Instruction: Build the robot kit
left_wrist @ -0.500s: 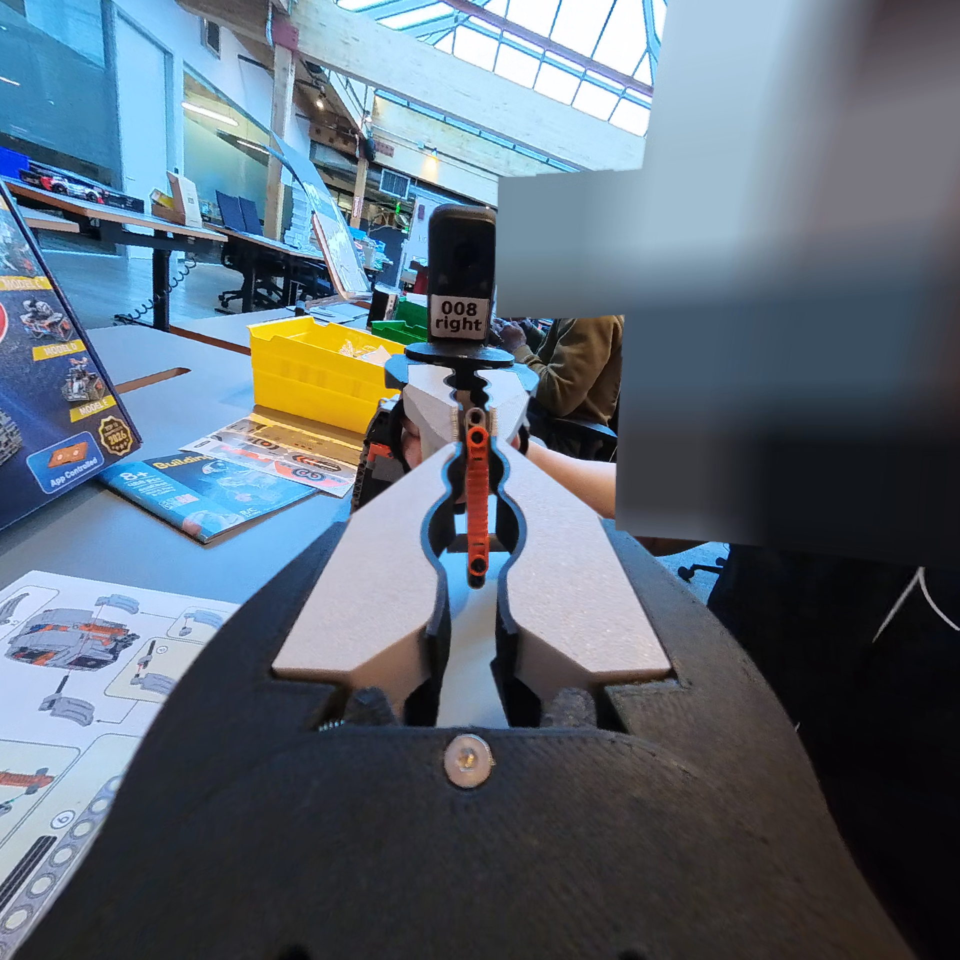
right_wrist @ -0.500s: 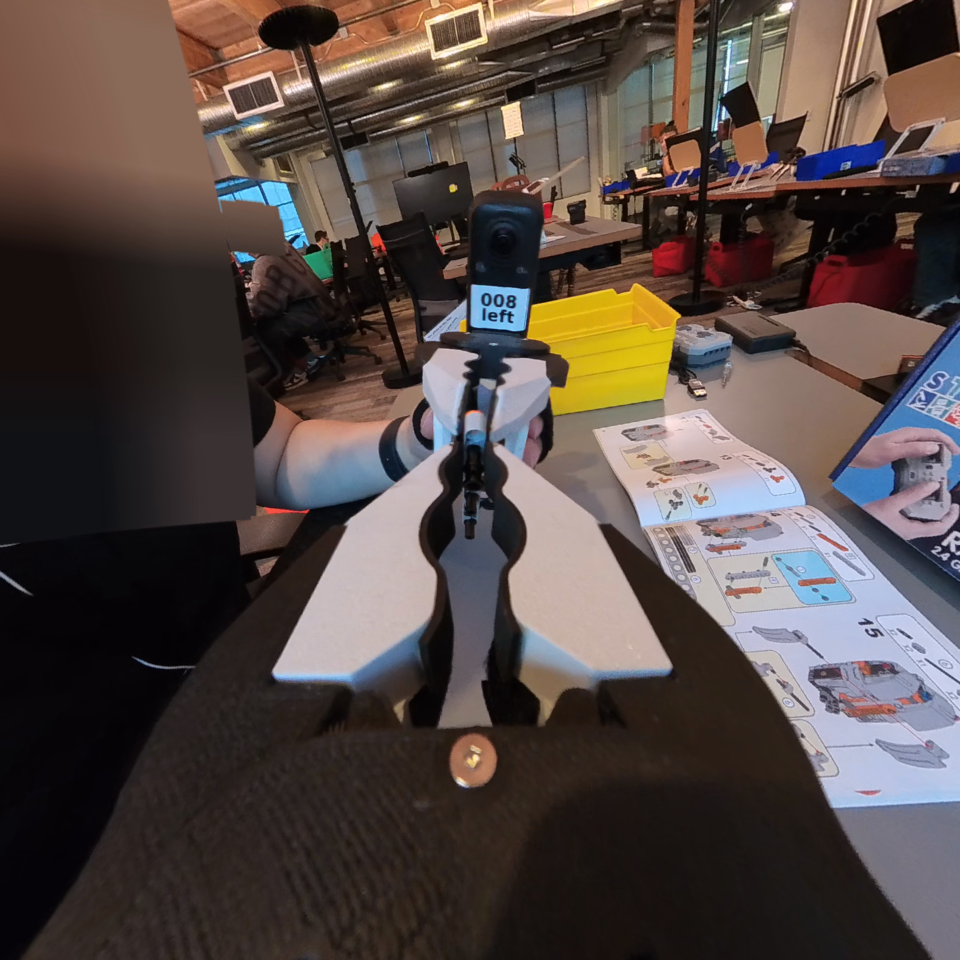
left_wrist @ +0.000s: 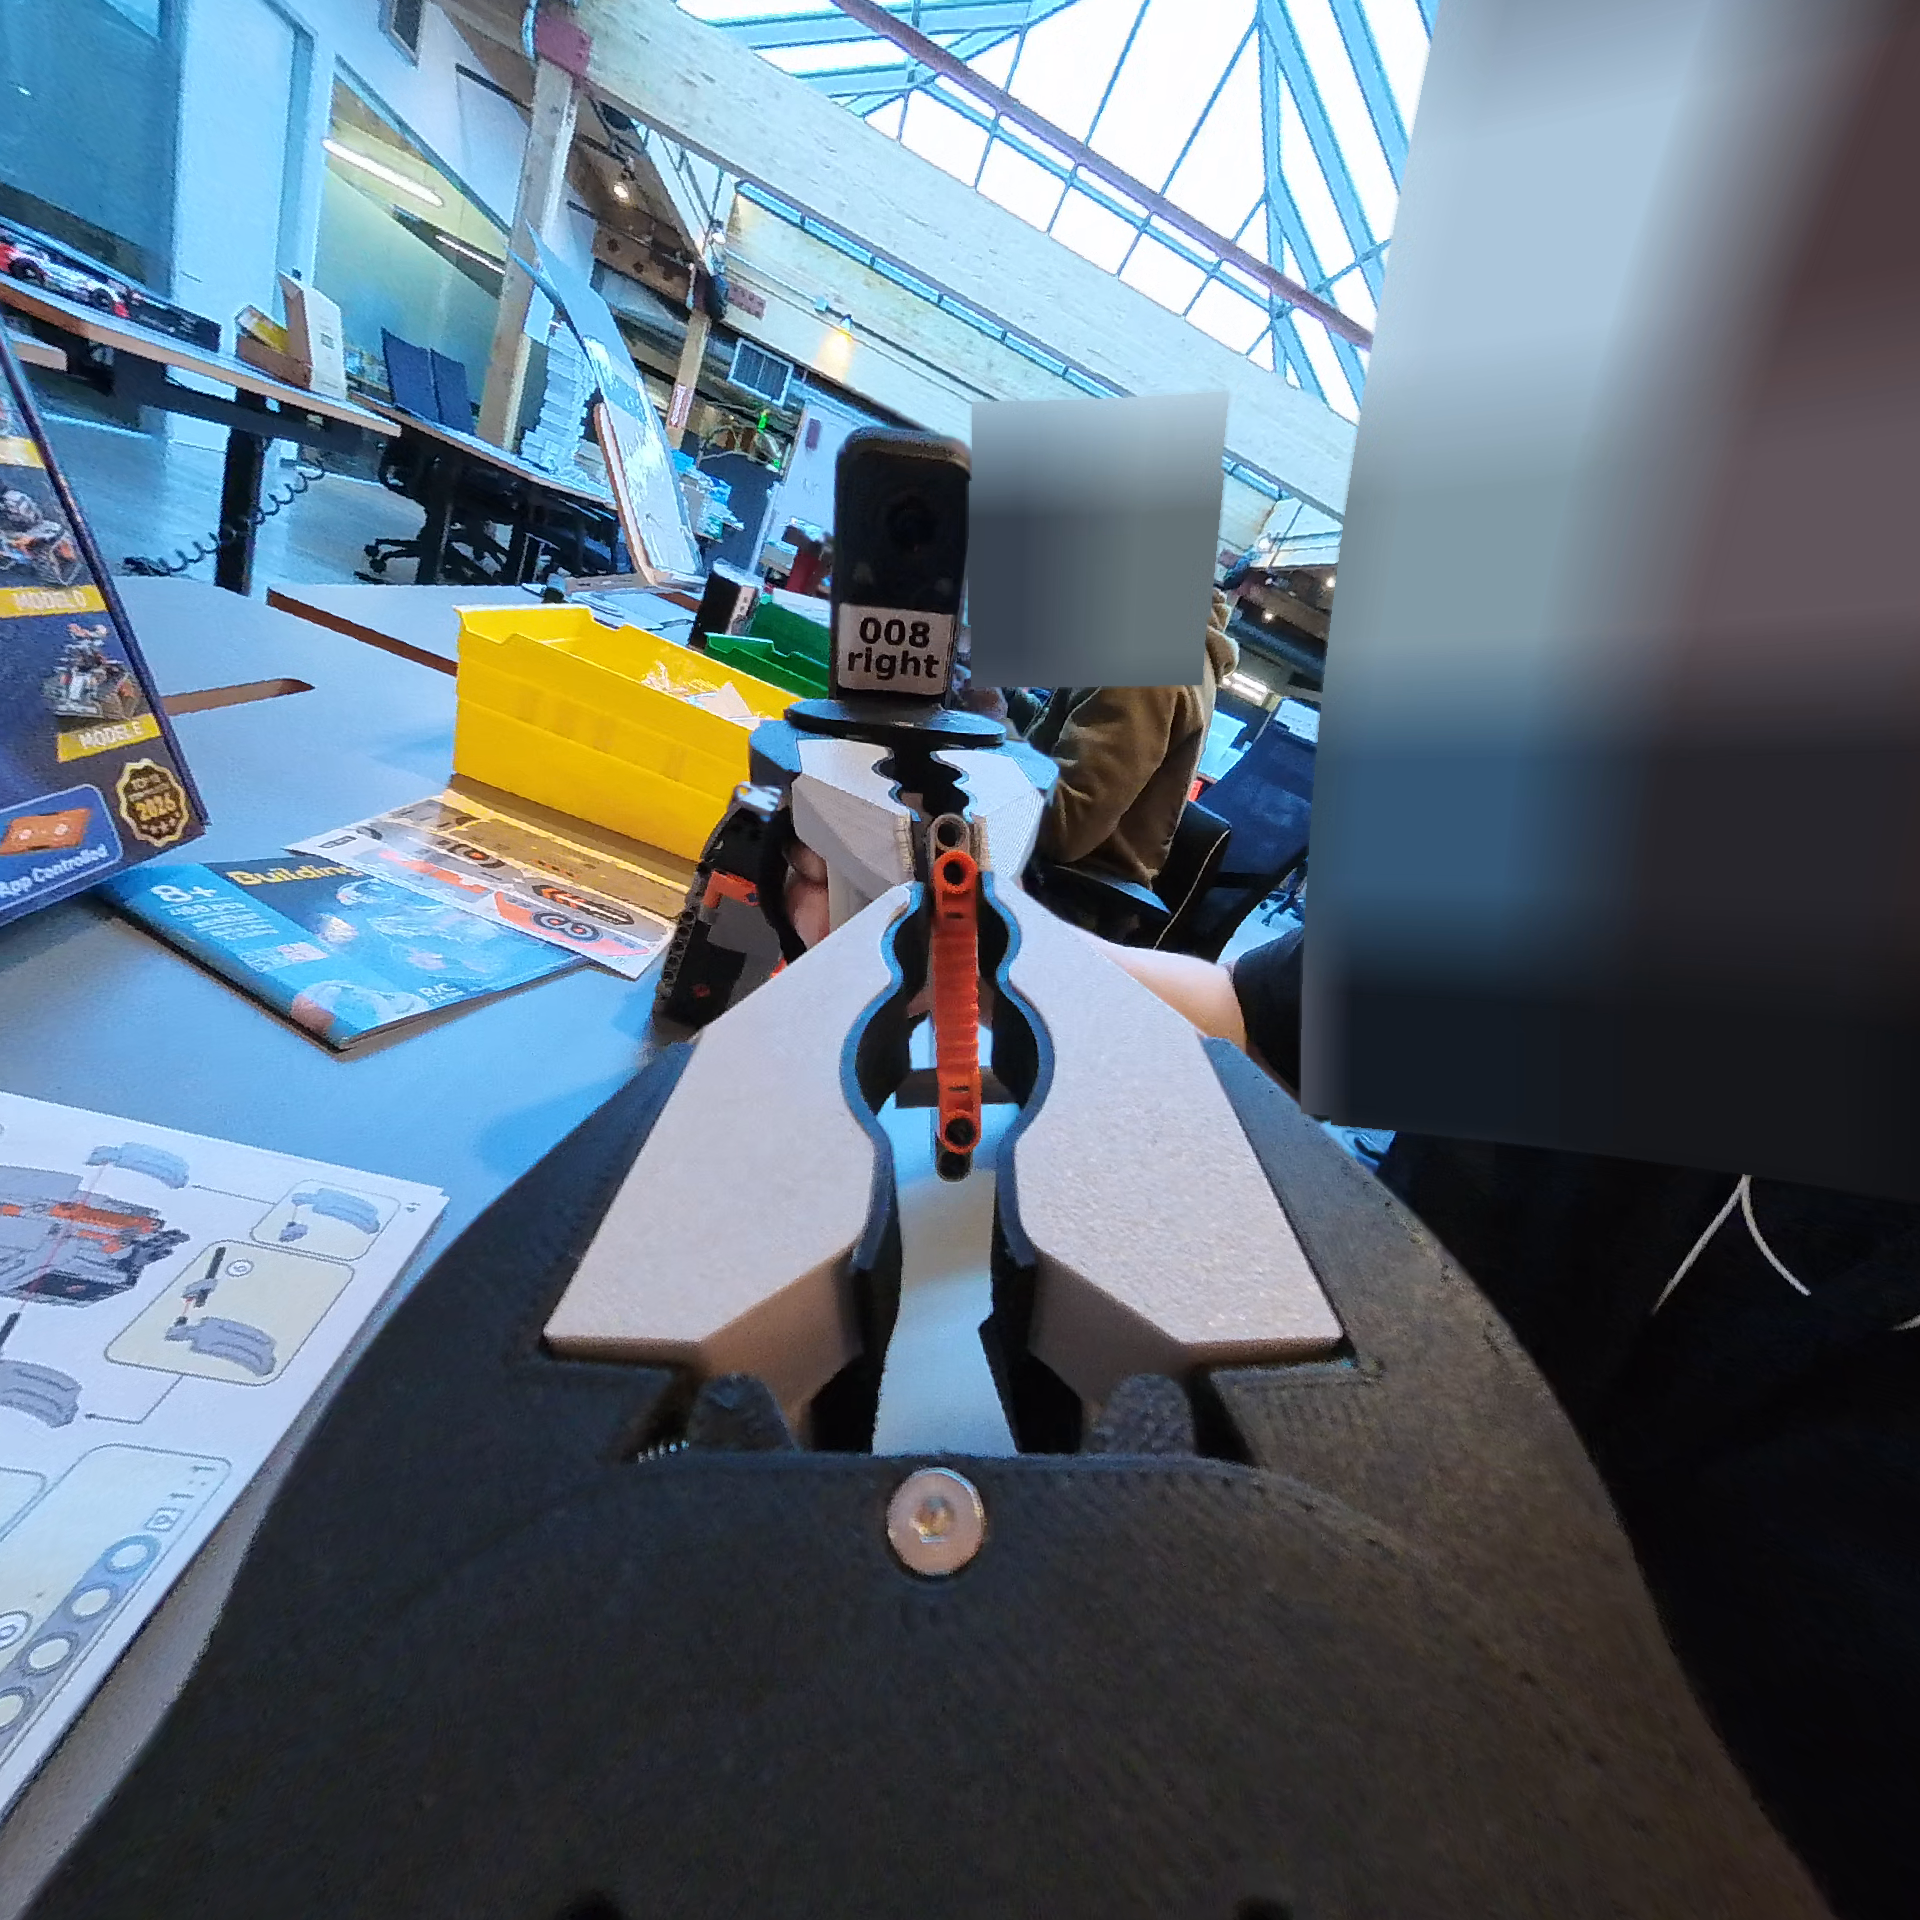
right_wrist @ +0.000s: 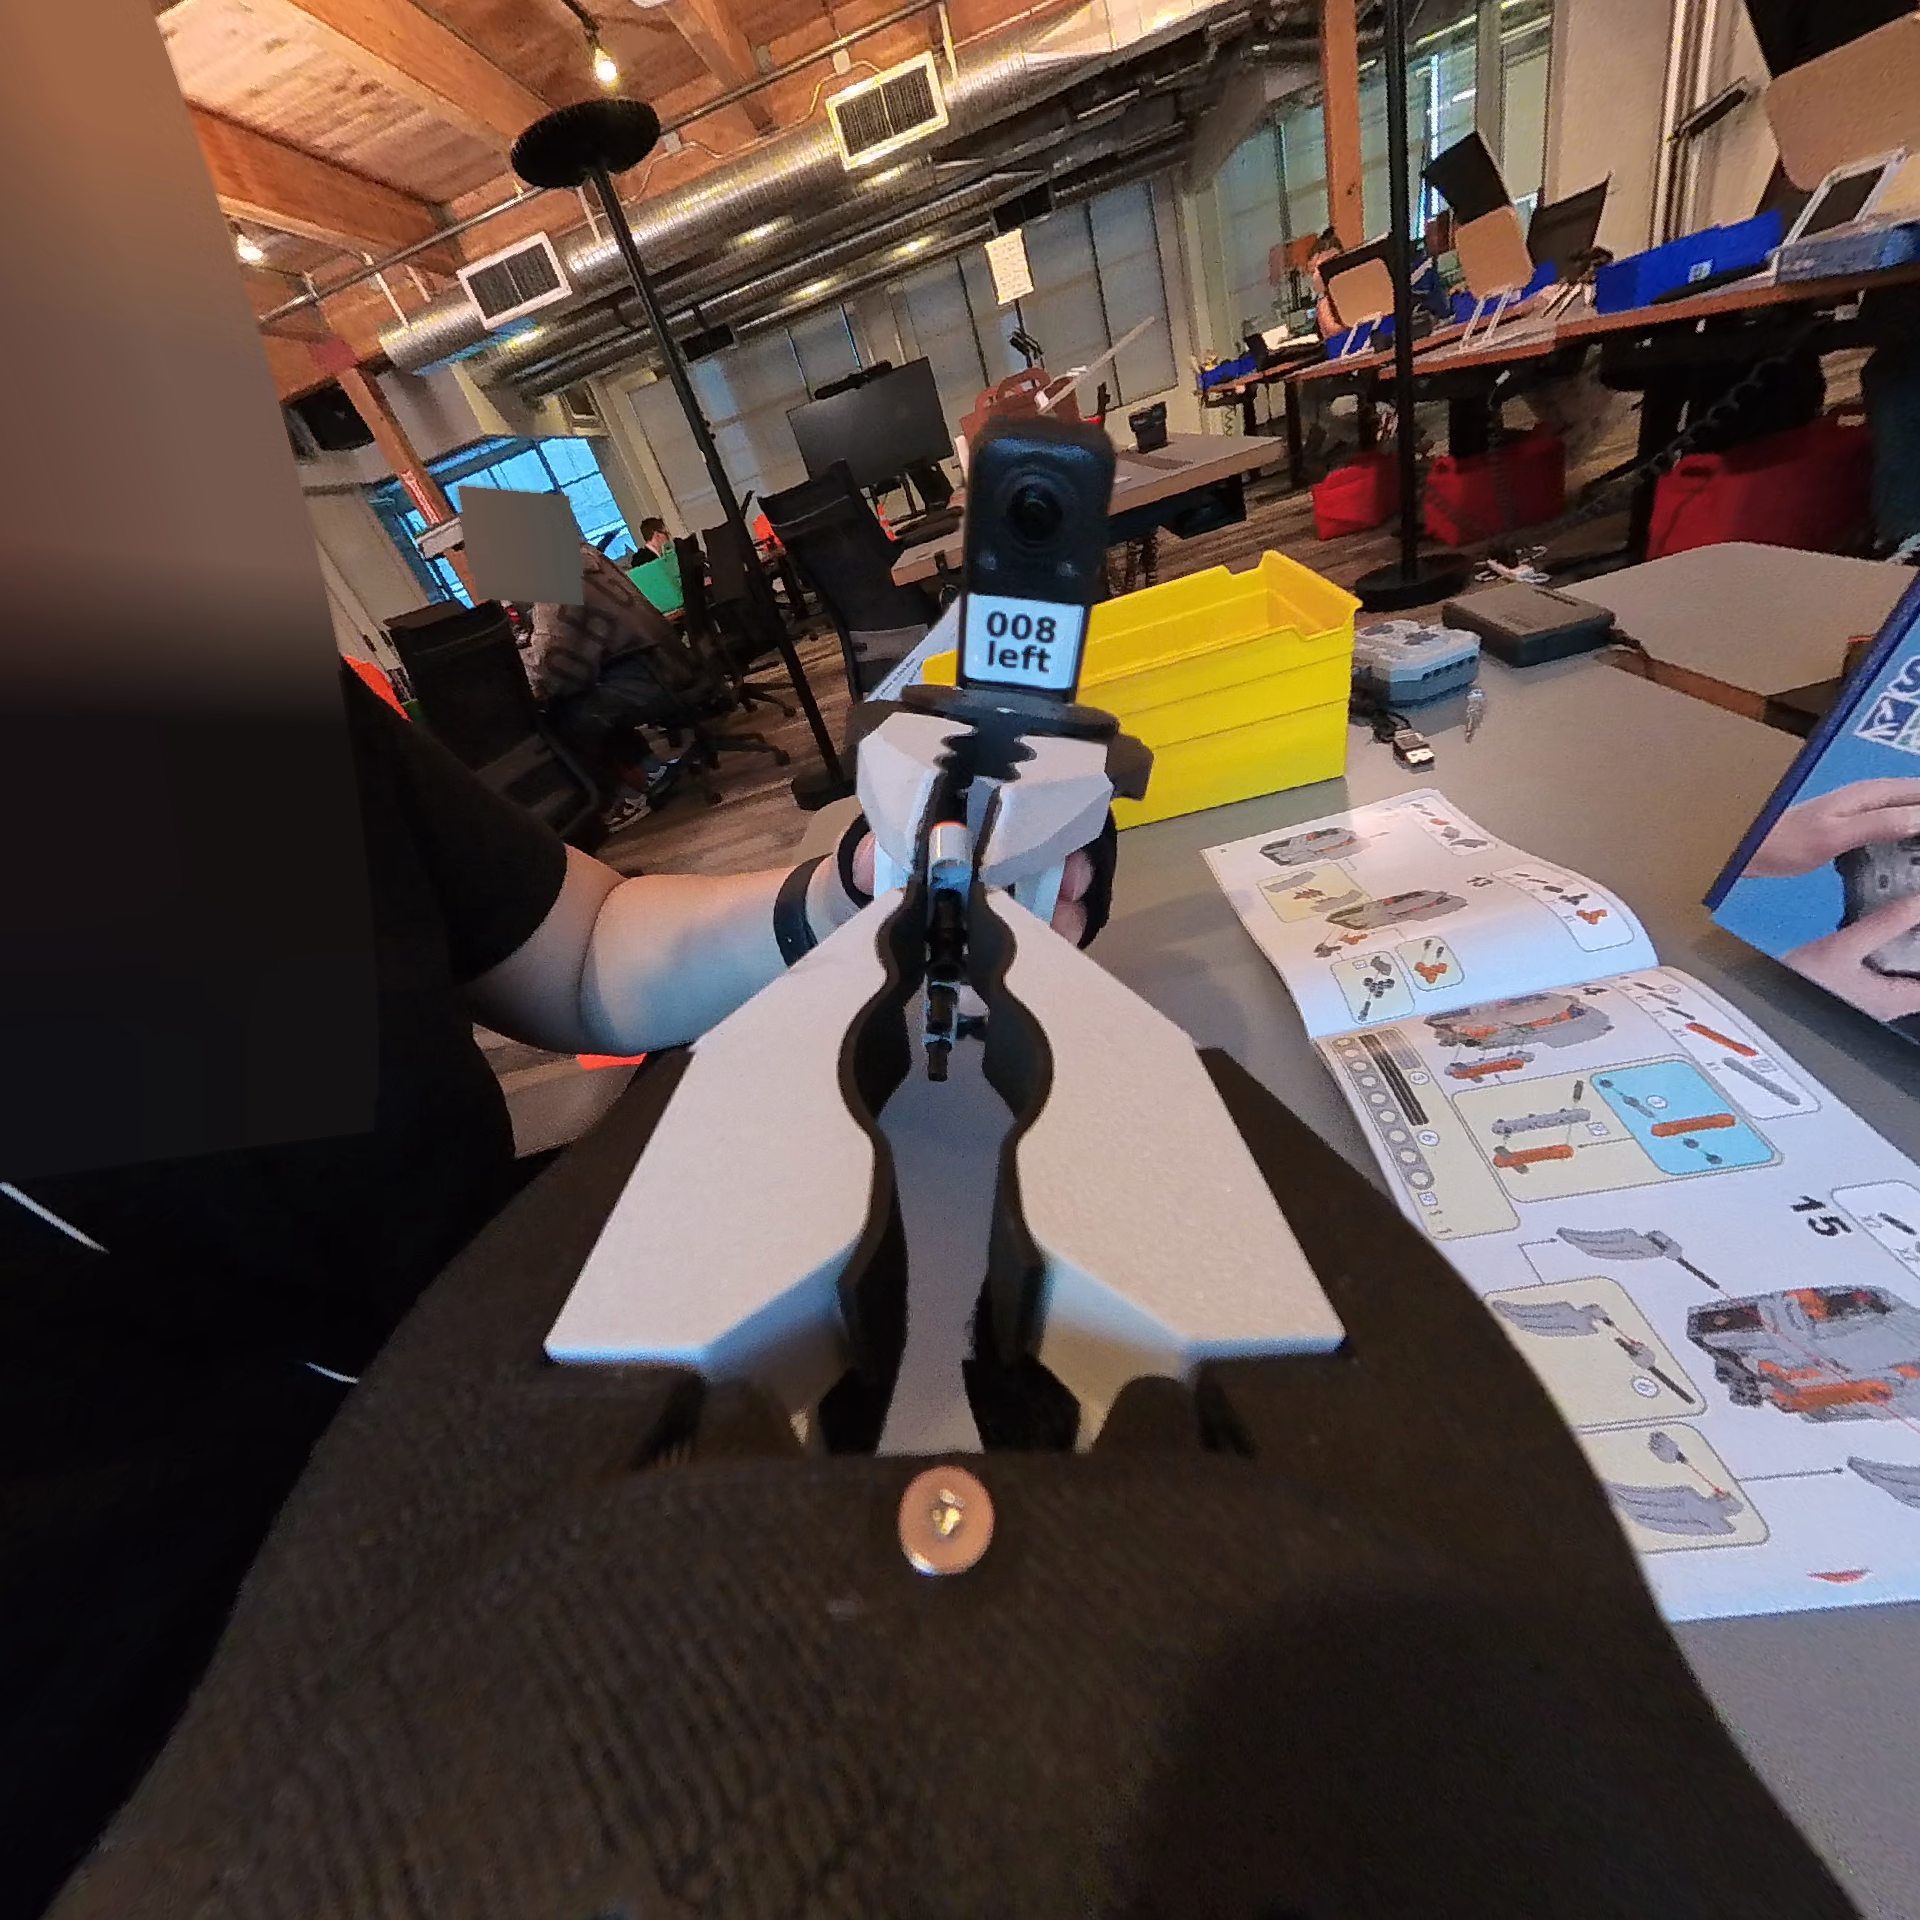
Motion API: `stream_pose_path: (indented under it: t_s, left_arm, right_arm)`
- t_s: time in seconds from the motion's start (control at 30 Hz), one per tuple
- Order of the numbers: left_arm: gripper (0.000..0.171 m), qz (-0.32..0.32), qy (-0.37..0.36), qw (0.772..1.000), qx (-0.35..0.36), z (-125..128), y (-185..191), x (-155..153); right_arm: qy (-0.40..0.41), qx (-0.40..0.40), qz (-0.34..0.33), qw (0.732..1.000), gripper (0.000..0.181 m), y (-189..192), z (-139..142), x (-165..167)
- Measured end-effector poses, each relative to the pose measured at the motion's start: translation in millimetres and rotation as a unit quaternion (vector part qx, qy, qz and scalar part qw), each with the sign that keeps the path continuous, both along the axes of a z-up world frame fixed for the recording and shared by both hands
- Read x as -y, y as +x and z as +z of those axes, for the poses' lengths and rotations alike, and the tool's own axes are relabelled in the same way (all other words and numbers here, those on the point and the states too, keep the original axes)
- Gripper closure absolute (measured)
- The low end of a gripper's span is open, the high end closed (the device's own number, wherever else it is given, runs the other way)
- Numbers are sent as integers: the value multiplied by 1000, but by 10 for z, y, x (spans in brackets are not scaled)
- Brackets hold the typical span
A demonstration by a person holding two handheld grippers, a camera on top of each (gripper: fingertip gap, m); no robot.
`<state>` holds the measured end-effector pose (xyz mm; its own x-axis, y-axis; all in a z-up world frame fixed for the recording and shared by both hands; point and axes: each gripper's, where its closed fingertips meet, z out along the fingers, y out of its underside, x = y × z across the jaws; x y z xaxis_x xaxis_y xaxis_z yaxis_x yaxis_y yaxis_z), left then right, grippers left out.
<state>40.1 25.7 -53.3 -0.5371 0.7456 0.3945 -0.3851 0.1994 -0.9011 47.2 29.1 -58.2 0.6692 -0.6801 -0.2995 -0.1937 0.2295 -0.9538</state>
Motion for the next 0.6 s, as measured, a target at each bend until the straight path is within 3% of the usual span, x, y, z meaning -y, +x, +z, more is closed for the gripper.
stream_pose_path:
  t_s: [0.1,0.2,0.47,0.57,0.6]
  left_arm:
    - [165,3,4,1000,-5,-7,11,16]
    - [147,3,30,999,22,-123,4,51]
    - [166,18,53,998,29,-225,8,129]
    - [166,-57,79,994,-50,-128,-30,27]
    - [166,-102,90,986,-91,-64,-55,-46]
  right_arm:
    - [3,0,-2,1000,175,7,-1,13]
    - [26,6,-12,1000,175,27,47,49]
    - [55,-11,-50,997,175,128,-8,144]
    - [73,3,-18,997,170,80,63,74]
    - [68,22,7,997,160,15,124,12]
